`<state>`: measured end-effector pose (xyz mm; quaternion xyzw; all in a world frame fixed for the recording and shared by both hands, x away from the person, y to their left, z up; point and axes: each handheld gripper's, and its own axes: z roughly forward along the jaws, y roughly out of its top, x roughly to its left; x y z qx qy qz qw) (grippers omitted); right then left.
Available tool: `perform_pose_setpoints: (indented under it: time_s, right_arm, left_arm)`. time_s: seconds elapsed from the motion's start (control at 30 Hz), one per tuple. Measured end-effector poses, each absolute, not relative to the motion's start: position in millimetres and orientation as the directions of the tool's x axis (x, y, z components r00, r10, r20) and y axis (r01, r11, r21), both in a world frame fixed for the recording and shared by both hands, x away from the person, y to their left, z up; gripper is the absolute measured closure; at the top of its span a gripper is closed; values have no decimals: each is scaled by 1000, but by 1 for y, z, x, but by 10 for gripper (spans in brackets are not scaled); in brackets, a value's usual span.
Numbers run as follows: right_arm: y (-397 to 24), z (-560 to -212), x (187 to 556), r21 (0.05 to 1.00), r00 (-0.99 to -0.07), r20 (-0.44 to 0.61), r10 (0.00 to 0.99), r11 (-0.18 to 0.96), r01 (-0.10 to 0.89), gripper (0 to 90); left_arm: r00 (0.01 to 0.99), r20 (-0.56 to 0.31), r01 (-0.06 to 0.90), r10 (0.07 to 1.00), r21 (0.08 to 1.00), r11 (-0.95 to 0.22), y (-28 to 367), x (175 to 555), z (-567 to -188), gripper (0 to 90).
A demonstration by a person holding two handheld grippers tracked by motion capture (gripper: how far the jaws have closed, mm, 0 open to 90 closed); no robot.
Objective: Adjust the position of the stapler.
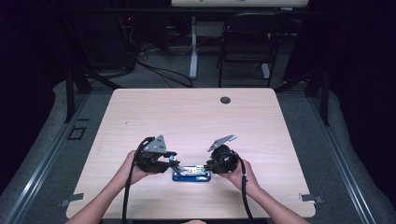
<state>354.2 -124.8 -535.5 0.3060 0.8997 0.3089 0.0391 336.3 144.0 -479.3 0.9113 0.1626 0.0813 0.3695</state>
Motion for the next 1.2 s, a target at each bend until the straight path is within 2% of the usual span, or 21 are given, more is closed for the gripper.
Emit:
perform_pose_setpoints:
  time_s: [0.13, 0.57, 0.9, 1.2]
  right_arm:
    - [-125, -536, 354, 578, -810, 116, 575, 624, 526, 753]
    - [-124, -537, 354, 588, -803, 127, 583, 608, 534, 752]
    - [-125, -536, 354, 578, -809, 116, 576, 623, 527, 752]
    - [-124, -536, 354, 579, -810, 115, 575, 624, 525, 752]
  left_arm:
    - [934, 25, 240, 356, 694, -679, 146, 337, -479, 646]
    - [919, -66, 317, 388, 709, -630, 164, 343, -485, 645]
    - [911, -89, 343, 402, 704, -622, 169, 343, -487, 645]
    - [917, -73, 329, 392, 696, -639, 168, 342, -486, 644]
